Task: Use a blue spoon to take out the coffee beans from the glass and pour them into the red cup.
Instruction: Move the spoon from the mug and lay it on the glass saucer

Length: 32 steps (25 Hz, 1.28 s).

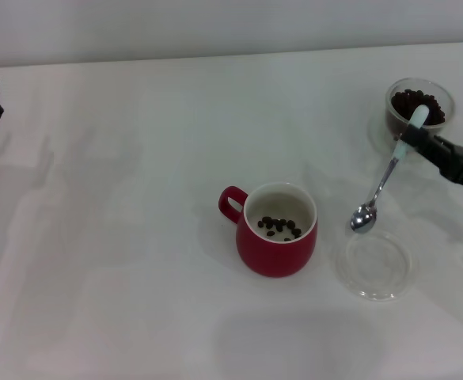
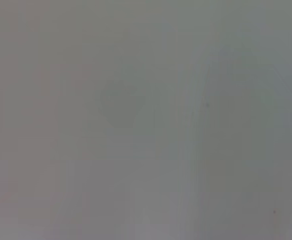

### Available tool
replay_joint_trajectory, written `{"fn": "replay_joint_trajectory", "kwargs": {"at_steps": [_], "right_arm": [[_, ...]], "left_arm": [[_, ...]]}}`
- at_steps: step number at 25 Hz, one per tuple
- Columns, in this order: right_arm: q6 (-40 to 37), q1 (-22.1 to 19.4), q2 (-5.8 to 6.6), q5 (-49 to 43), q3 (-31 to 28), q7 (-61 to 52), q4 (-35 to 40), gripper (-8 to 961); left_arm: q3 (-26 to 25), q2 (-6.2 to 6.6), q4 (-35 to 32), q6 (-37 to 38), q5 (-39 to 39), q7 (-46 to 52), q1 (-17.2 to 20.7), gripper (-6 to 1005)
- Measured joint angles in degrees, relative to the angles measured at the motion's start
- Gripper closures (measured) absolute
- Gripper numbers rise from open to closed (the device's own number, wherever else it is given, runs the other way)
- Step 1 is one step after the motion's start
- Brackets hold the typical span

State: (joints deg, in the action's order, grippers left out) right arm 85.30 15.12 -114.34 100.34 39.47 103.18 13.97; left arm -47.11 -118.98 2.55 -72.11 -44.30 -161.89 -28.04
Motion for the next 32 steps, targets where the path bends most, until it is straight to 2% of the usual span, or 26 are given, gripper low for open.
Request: {"fn": "replay_joint_trajectory", "kwargs": {"at_steps": [17,32], "right_arm": [[-1.22,-2.72,0.6,-1.5,0.57,1.32,-0.01,815],[1.92,-4.95,0.07,-3.96,0.79,4.17,0.31,816]], "left_arm": [[-0.09,0.08,-0.73,4.55,-2.02,0.0,-3.26,358],[0.31,0.19,-1.19,4.61,-3.04,0.0,-4.02,359]]}}
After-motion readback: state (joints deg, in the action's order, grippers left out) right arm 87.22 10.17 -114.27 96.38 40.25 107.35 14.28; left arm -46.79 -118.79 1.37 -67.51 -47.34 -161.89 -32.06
